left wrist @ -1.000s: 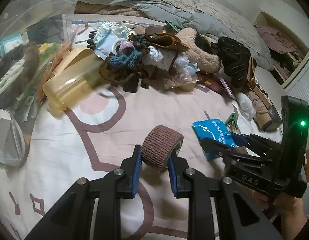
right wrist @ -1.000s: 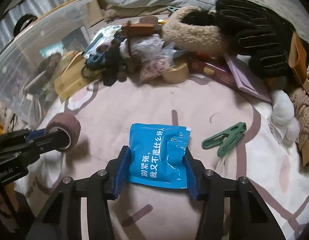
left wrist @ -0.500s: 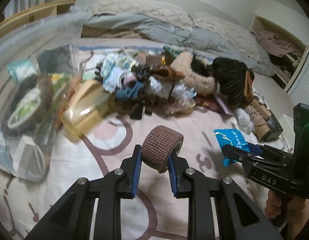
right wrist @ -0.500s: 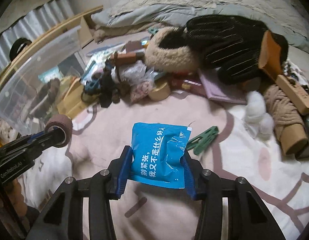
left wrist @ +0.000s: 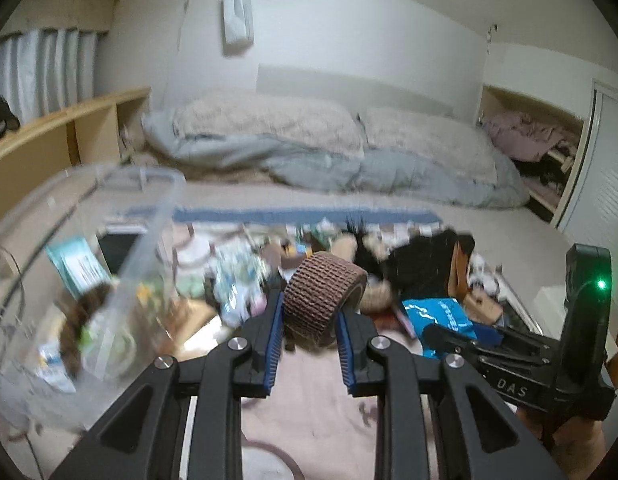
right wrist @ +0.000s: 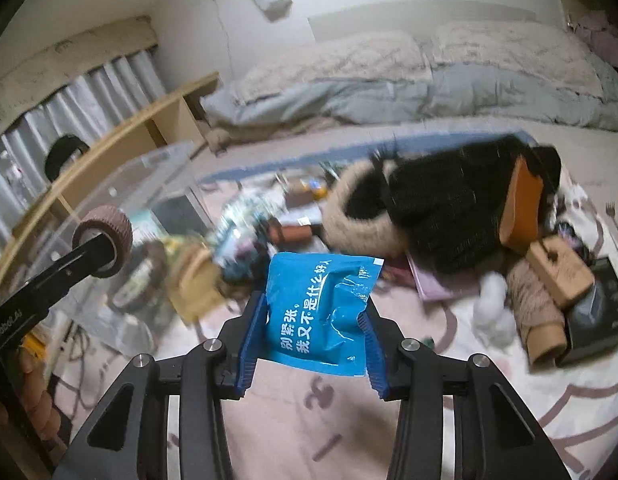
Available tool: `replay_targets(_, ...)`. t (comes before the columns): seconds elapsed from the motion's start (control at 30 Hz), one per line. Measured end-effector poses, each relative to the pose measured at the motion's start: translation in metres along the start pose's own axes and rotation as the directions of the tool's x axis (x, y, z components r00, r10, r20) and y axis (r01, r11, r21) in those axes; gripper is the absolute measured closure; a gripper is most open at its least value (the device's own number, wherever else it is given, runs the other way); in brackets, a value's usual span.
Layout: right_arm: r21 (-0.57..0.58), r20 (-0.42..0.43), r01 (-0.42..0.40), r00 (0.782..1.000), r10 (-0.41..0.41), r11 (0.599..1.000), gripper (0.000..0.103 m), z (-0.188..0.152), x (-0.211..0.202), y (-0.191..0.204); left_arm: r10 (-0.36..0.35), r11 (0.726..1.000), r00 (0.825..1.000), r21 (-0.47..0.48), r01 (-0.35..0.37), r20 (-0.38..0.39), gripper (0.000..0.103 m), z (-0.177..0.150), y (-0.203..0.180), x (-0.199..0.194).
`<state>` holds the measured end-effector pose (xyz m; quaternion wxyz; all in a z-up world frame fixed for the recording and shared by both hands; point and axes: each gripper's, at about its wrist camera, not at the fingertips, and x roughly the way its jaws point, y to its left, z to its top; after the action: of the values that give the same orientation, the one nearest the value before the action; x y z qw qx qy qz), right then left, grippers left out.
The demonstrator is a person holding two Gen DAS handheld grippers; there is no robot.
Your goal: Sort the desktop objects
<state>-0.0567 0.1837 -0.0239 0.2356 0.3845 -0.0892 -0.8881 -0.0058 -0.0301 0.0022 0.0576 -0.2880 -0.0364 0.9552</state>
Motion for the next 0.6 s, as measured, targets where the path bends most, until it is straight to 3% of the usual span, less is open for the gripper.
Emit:
replay_targets(0.33,0.004,0.108,-0.081,0.991,0.08,0.997,0.058,0.054,-0.034,0.034,0.046,0.999,0.988,-0.009,-0.045,0.144,0.078,0.047,0.017,-0.024)
replay_targets(0.47,0.005,0.145,-0.1,0.985,0.098,0.995,0.058,0.071,-0.04,0.049,0.156,0.987,0.967,-0.064,-0.145,0.202,0.078,0.049,0.043,-0.031)
replay_targets(0.6,-0.002,0.135,-0.122,0.983,0.121,0.993,0.062,0.085,-0.032,0.067,0.233,0.969,0.953,-0.128,-0.211,0.196,0.078,0.046,0.077,-0.031)
